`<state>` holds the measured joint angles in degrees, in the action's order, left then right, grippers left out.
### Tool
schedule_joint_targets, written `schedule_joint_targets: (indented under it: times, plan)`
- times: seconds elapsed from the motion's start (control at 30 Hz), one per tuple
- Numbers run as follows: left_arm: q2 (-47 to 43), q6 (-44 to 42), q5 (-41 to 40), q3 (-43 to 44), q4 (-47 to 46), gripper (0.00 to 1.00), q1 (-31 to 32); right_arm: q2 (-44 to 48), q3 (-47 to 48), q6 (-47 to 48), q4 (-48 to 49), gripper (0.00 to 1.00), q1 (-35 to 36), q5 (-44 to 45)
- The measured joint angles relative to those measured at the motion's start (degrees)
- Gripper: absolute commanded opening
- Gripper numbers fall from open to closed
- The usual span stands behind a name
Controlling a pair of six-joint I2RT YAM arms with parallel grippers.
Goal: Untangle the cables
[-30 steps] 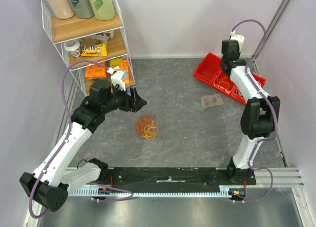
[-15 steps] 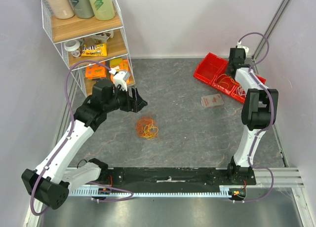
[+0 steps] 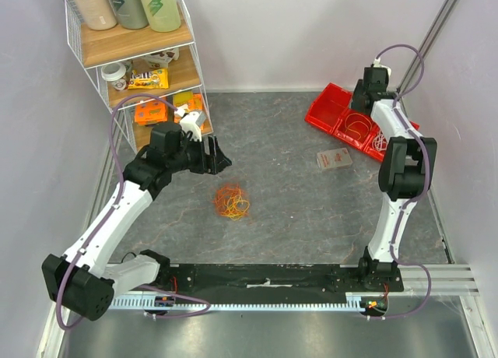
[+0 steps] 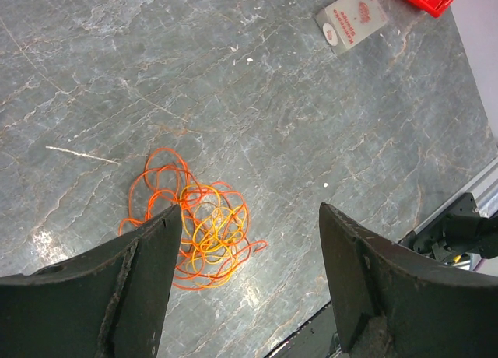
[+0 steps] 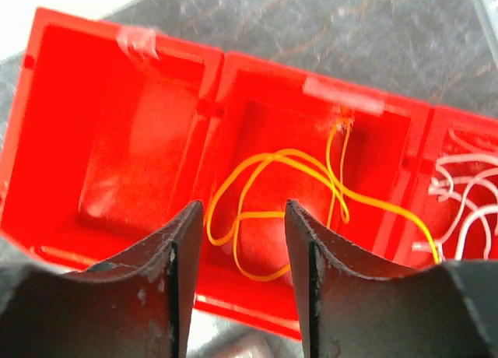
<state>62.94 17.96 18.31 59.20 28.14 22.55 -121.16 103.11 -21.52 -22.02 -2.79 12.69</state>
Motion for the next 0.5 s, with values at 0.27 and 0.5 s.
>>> schedule_joint_targets:
  times: [0.27, 0.5]
  plan:
    - [1.3, 0.0, 0.7, -0.3, -0.2, 0.77, -1.3, 18.1, -22.4, -1.6, 0.2, 0.62, 0.0, -1.9]
    - [4.0, 0.0, 1.7, -0.5, -0.8, 0.76, -2.3, 33.0, -34.4, -3.1, 2.2, 0.63, 0.0, -4.6]
